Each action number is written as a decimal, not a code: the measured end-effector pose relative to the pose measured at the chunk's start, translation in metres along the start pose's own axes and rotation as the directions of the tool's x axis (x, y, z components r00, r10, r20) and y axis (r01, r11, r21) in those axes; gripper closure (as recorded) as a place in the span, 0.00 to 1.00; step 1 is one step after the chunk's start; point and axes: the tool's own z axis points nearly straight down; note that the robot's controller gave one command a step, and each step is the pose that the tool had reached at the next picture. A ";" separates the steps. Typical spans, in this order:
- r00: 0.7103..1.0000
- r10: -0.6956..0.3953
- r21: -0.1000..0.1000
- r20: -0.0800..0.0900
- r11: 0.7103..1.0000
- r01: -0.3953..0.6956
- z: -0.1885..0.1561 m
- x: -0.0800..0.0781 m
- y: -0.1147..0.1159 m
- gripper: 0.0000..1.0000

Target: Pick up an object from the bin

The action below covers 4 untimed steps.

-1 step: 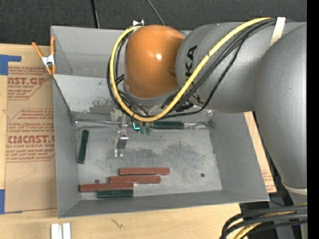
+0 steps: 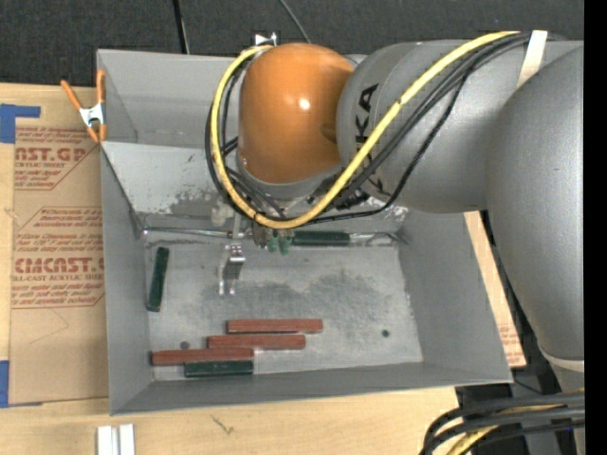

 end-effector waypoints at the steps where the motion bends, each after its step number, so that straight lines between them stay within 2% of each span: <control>1: 0.999 -0.049 -0.001 0.002 0.999 0.049 0.079 0.043 -0.015 0.00; 2: 0.982 -0.188 0.001 -0.005 0.982 0.188 0.095 0.060 -0.019 0.00; 3: 0.995 -0.097 0.000 -0.002 0.995 0.097 0.084 0.065 -0.066 0.00; 4: 0.981 -0.193 0.004 -0.001 0.981 0.193 0.130 0.072 -0.029 0.00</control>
Offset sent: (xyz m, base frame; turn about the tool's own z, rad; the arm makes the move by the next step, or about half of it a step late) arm -0.0688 -0.0205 -0.0590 -0.3346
